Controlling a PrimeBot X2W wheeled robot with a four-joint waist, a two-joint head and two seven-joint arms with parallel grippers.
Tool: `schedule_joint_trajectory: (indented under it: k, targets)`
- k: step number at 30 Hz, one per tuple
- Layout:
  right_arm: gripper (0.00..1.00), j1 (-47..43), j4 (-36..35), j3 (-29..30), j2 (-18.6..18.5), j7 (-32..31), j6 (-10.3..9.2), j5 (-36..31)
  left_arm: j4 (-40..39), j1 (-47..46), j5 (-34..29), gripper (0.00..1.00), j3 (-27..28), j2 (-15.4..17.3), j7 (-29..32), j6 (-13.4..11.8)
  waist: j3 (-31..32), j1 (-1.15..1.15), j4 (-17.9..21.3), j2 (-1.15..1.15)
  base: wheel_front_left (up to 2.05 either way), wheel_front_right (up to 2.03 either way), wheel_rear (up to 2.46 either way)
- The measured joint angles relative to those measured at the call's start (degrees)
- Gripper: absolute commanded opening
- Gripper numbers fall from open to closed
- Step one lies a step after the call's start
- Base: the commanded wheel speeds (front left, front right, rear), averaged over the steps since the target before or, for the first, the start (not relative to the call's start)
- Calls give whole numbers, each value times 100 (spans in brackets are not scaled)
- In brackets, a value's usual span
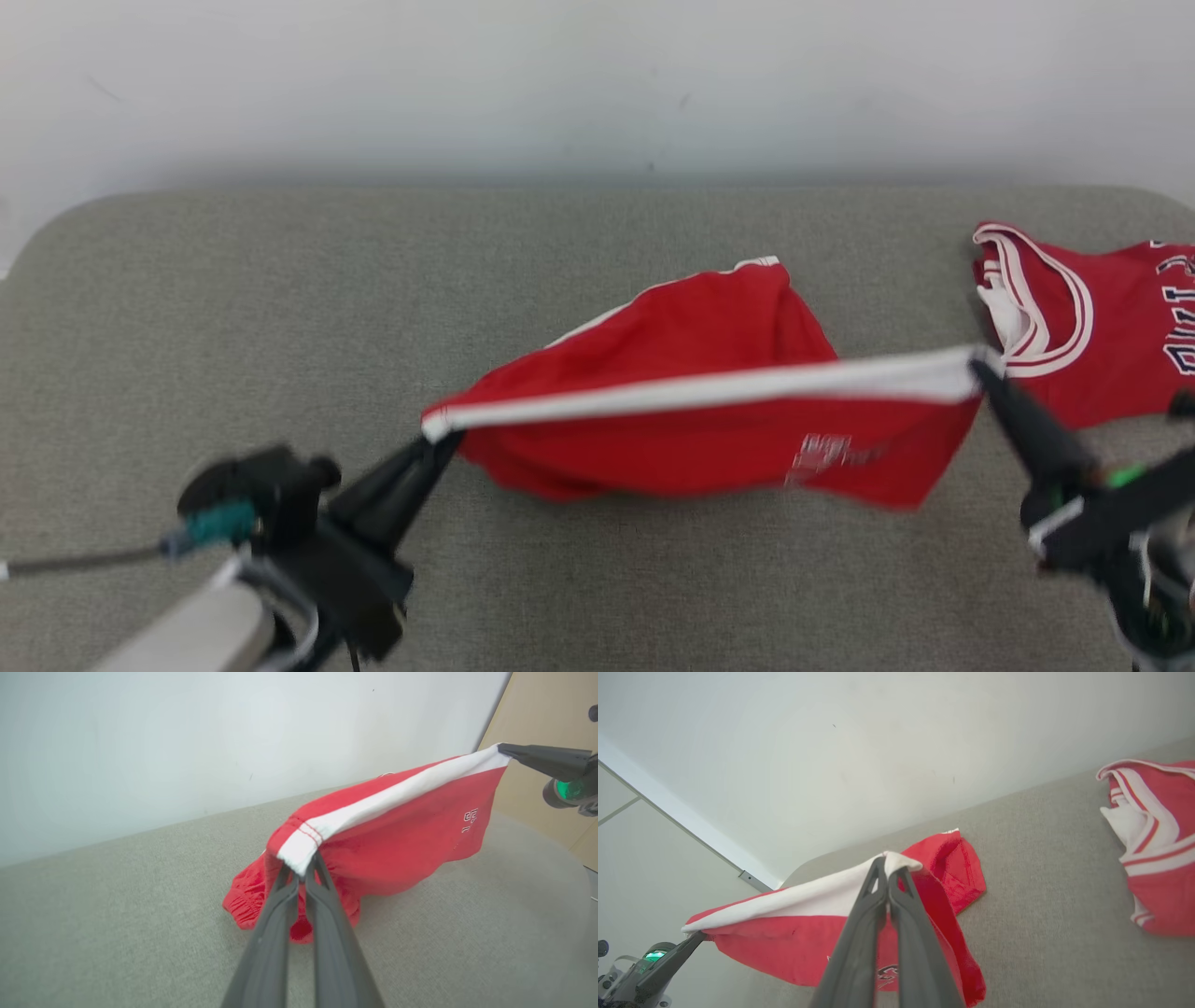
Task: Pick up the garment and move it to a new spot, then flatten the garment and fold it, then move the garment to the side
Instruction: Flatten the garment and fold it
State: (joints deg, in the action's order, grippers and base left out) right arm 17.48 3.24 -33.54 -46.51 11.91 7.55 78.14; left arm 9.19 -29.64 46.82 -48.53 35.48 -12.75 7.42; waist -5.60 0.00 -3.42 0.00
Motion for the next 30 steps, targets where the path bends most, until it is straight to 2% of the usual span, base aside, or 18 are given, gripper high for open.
schedule_joint_trajectory:
  k: [6,7,9,13,18,25,30]
  targets:
    - [0,2142,608,172,330,-537,0,-266,-241,-2238,353,0,-509,357,777,9,-421,1,77,0,0,0,0]
    - [0,2142,608,172,330,-537,0,-266,-241,-2238,353,0,-509,357,777,9,-421,1,77,0,0,0,0]
    - [0,2944,892,229,482,-714,0,-355,-231,-3070,513,0,-658,454,992,9,-617,1,103,0,0,0,0]
    - [0,4576,1635,328,839,-967,0,-559,66,-4708,896,0,-866,555,1289,10,-1056,2,166,1,0,0,0]
    - [0,6361,2617,417,1301,-1053,0,-737,644,-6315,1317,0,-1105,485,1358,10,-1619,2,285,1,0,0,0]
    - [0,7946,3493,279,1639,-1191,0,-1024,1138,-7741,1953,0,-1301,267,1132,10,-2240,1,512,1,0,0,0]
    - [0,8294,3950,73,1728,-1128,-1,-1167,1400,-8080,2231,0,-1679,109,969,10,-2487,2,685,2,0,0,0]
